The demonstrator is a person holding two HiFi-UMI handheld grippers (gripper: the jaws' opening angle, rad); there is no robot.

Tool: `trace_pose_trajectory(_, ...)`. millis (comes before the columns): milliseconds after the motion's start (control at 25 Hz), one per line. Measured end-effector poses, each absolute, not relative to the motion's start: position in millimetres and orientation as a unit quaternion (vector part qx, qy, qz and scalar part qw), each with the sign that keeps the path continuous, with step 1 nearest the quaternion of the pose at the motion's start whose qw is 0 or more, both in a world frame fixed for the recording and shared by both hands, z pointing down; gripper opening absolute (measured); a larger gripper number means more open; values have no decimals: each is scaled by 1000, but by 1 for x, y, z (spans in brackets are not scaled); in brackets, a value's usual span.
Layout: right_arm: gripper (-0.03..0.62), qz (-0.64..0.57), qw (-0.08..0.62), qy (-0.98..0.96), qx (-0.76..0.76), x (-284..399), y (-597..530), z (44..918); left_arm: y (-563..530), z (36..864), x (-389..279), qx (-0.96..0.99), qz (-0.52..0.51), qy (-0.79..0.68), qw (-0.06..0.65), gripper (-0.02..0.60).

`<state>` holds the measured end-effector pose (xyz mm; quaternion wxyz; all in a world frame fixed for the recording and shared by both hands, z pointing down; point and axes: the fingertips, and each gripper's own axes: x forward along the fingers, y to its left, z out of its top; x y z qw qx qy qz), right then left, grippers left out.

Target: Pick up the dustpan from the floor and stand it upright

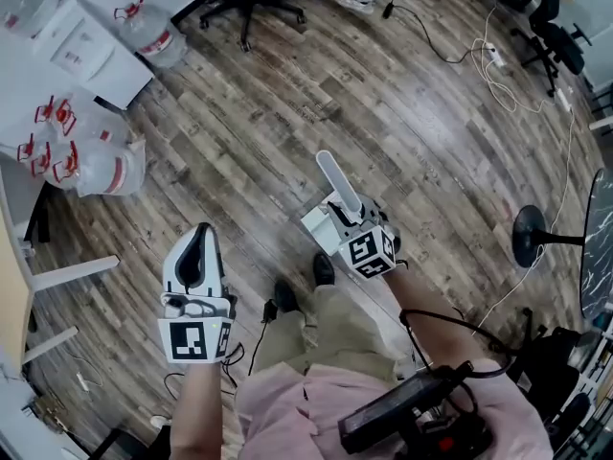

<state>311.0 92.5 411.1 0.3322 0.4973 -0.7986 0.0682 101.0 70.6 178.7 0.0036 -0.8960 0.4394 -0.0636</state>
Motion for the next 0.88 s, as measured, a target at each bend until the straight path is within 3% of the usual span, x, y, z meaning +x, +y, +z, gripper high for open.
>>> trace_pose_trajectory(360,170,103,314,-777,535,321,138,411,117,155,99,-911,-64,406,25,14)
trace_pose_trajectory(520,233,143,270,-764,568,325,152,401,140,148,103,-921,-64,384,33,14)
trace_pose_trajectory(880,249,143,201,-718,650,335,202,322,173,107,117,-934,-34,348,74,14)
